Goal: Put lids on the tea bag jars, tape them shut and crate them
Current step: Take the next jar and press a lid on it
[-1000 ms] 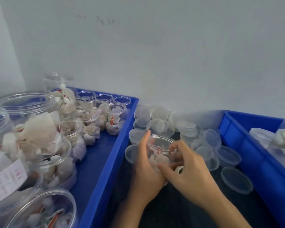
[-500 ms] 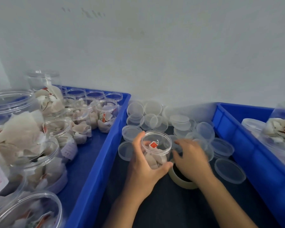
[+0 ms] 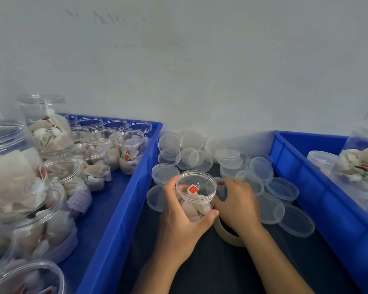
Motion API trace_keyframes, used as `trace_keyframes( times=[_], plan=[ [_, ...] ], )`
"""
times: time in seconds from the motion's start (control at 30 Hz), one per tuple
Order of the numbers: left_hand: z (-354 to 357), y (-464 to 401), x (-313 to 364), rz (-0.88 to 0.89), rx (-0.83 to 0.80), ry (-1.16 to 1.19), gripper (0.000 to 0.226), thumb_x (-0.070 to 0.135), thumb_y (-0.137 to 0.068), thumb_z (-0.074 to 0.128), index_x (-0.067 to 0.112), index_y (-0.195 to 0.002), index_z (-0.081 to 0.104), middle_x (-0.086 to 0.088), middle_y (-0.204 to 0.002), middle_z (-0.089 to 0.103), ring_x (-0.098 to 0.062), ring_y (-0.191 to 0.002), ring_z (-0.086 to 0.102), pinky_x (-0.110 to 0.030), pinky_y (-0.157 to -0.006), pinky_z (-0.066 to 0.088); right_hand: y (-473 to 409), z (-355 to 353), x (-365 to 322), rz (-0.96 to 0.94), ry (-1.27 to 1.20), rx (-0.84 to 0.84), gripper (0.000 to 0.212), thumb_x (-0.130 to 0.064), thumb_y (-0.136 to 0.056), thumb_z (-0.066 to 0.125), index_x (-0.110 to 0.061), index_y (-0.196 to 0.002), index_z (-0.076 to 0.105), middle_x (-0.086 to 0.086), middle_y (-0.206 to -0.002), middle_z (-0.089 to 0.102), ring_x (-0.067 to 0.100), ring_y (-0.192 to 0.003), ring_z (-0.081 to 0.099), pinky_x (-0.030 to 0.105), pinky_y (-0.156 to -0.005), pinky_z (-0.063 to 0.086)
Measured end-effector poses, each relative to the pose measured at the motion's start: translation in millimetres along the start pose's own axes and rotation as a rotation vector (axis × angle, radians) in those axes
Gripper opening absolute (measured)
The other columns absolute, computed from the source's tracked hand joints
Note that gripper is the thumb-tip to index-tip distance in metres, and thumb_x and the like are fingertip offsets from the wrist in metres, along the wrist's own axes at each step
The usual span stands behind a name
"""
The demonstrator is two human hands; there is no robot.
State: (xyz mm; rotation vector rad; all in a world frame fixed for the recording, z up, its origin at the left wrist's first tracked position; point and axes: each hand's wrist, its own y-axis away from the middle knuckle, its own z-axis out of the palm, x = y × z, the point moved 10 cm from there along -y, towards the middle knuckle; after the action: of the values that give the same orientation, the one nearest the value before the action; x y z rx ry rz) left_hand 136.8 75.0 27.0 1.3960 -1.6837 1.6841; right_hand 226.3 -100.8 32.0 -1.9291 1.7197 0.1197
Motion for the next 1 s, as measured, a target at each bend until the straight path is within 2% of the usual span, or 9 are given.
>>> trace_keyframes(
  times=[0.2, 0.33, 0.5, 0.6, 0.67, 0.73, 0.8, 0.9, 1.0],
  plan=[
    [2.2, 0.3, -3.0, -0.005, -0.006, -0.011, 0.102, 0.044, -0.07, 0.093, 0.051, -0.146, 0.026, 0.017, -0.137, 0.055, -0.006, -0.126, 0.059, -0.024, -0.099, 0.055, -0.7, -1.1, -3.4, -0.011, 0.077, 0.049, 0.021, -0.045, -0.094, 0.069, -0.026, -0.102, 0.073, -0.009, -0.096, 0.069, 0.017, -0.099, 0.058, 0.035, -0.077, 0.052],
    [1.5, 0.7, -3.4, -0.012, -0.002, -0.007, 0.102, 0.051, -0.068, 0.09, 0.05, -0.147, 0.025, 0.021, -0.136, 0.053, -0.006, -0.127, 0.059, -0.024, -0.099, 0.055, 2.8, -7.0, -7.4, -0.055, 0.092, 0.106, 0.027, -0.044, -0.103, 0.056, -0.024, -0.108, 0.073, -0.006, -0.086, 0.068, 0.018, -0.087, 0.061, 0.037, -0.071, 0.055],
    [-0.5, 0.8, -4.6, -0.023, 0.008, -0.009, 0.102, 0.056, -0.066, 0.09, 0.058, -0.145, 0.025, 0.021, -0.138, 0.053, -0.003, -0.128, 0.057, -0.019, -0.098, 0.054, 4.2, -17.4, -3.2, -0.05, -0.095, 0.214, 0.036, -0.037, -0.112, 0.045, -0.011, -0.115, 0.069, 0.002, -0.077, 0.068, 0.022, -0.069, 0.066, 0.044, -0.063, 0.058],
    [-2.2, 1.7, -4.8, -0.035, 0.014, -0.008, 0.103, 0.06, -0.065, 0.089, 0.062, -0.144, 0.024, 0.021, -0.139, 0.053, 0.001, -0.129, 0.056, -0.02, -0.097, 0.053, 9.9, -33.0, 2.6, -0.031, -0.233, 0.302, 0.035, -0.033, -0.111, 0.044, -0.008, -0.116, 0.068, -0.001, -0.075, 0.066, 0.015, -0.063, 0.063, 0.037, -0.057, 0.055],
    [-5.4, 1.2, -1.9, -0.03, 0.037, -0.012, 0.103, 0.063, -0.064, 0.088, 0.065, -0.144, 0.024, 0.026, -0.139, 0.051, 0.005, -0.13, 0.053, -0.013, -0.098, 0.05, 17.7, -50.5, 0.0, -0.053, -0.372, 0.35, 0.039, -0.044, -0.108, 0.037, -0.017, -0.117, 0.066, -0.01, -0.073, 0.063, 0.011, -0.061, 0.06, 0.026, -0.054, 0.049],
    [-7.9, 0.8, 1.6, -0.011, 0.058, -0.009, 0.103, 0.065, -0.065, 0.087, 0.067, -0.147, 0.025, 0.041, -0.139, 0.045, 0.014, -0.133, 0.047, -0.003, -0.097, 0.043, 26.9, -68.0, -12.0, -0.144, -0.494, 0.349, 0.031, -0.052, -0.106, 0.033, -0.04, -0.118, 0.059, -0.011, -0.074, 0.063, 0.01, -0.062, 0.06, 0.018, -0.051, 0.045],
    [-9.2, 0.7, 2.9, -0.011, 0.065, 0.001, 0.106, 0.066, -0.064, 0.088, 0.068, -0.15, 0.025, 0.048, -0.141, 0.04, 0.021, -0.137, 0.039, 0.002, -0.098, 0.038, 35.9, -84.8, -31.4, -0.283, -0.529, 0.335, 0.02, -0.047, -0.11, 0.035, -0.056, -0.12, 0.05, -0.016, -0.084, 0.064, 0.007, -0.065, 0.06, 0.013, -0.055, 0.044],
    [-8.4, 1.6, 4.5, -0.022, 0.044, -0.03, 0.111, 0.07, -0.063, 0.088, 0.069, -0.152, 0.022, 0.034, -0.148, 0.048, 0.01, -0.139, 0.045, -0.015, -0.104, 0.048, 49.3, -92.9, -55.6, -0.441, -0.518, 0.276, 0.025, -0.034, -0.114, 0.04, -0.048, -0.128, 0.055, -0.03, -0.093, 0.065, -0.002, -0.08, 0.064, 0.006, -0.067, 0.045],
    [-5.3, 0.8, 4.2, -0.036, 0.016, -0.037, 0.105, 0.061, -0.069, 0.092, 0.059, -0.154, 0.031, 0.023, -0.143, 0.059, -0.003, -0.134, 0.057, -0.033, -0.102, 0.056, 60.0, -79.9, -72.2, -0.535, -0.452, 0.163, 0.029, -0.033, -0.11, 0.044, -0.038, -0.135, 0.059, -0.03, -0.123, 0.062, -0.002, -0.115, 0.062, 0.012, -0.09, 0.049]
  ],
)
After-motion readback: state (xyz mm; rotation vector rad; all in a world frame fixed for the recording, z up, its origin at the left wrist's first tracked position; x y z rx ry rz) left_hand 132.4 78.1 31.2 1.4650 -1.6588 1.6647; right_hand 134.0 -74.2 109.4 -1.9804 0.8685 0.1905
